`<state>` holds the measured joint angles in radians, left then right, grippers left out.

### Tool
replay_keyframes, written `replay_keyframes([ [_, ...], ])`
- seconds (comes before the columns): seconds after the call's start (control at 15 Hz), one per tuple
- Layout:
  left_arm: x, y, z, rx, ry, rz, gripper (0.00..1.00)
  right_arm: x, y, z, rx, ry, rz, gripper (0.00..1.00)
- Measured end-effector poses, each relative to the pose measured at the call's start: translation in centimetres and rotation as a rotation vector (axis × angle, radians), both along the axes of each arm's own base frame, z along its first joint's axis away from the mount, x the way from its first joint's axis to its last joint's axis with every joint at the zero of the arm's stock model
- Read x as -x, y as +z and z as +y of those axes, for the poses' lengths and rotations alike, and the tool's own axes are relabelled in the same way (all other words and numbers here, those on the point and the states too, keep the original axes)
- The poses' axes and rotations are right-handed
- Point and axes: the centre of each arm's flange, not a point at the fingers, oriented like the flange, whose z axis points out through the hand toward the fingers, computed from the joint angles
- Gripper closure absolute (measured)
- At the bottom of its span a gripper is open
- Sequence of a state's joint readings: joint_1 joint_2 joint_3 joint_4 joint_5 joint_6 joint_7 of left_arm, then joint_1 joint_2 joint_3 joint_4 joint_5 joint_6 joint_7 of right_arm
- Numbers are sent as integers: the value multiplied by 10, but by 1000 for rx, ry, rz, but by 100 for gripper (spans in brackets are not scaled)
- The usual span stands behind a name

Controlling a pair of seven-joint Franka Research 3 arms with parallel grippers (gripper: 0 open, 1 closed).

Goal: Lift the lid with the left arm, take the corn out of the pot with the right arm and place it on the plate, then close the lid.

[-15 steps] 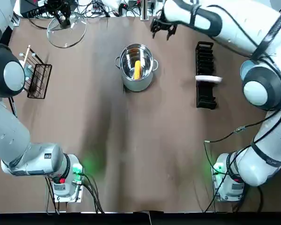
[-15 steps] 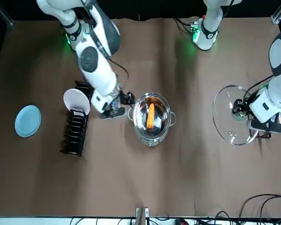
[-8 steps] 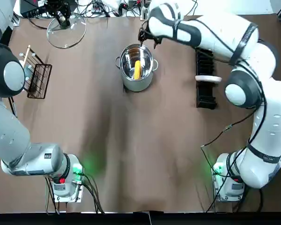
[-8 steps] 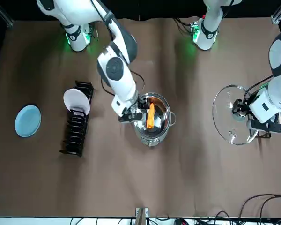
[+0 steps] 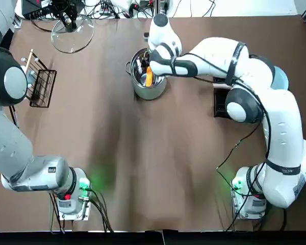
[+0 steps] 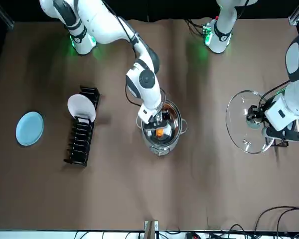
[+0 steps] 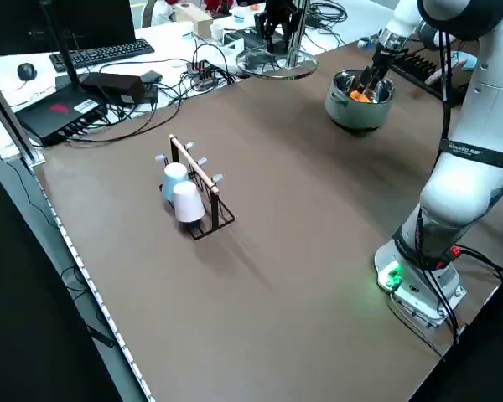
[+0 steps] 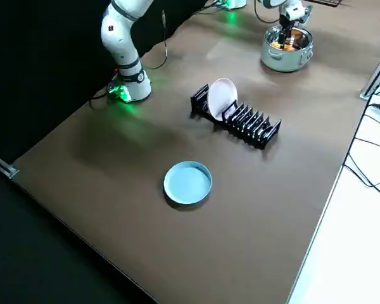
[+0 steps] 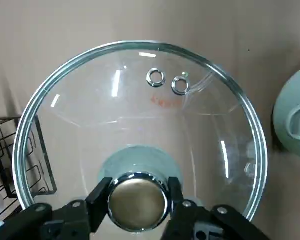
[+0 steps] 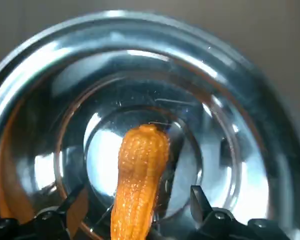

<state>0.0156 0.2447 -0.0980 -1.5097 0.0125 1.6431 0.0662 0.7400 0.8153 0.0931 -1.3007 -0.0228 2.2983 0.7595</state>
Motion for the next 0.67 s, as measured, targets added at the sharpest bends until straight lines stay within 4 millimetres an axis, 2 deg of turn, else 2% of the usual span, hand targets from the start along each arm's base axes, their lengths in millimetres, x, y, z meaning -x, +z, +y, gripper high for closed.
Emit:
replay_keyframes([
  [0.2, 0, 0, 0, 0, 0, 0, 49, 8, -15, 8, 16, 17, -1, 9],
  [0.67, 0, 0, 0, 0, 0, 0, 49, 17, -42, 14, 61, 54, -13, 10],
])
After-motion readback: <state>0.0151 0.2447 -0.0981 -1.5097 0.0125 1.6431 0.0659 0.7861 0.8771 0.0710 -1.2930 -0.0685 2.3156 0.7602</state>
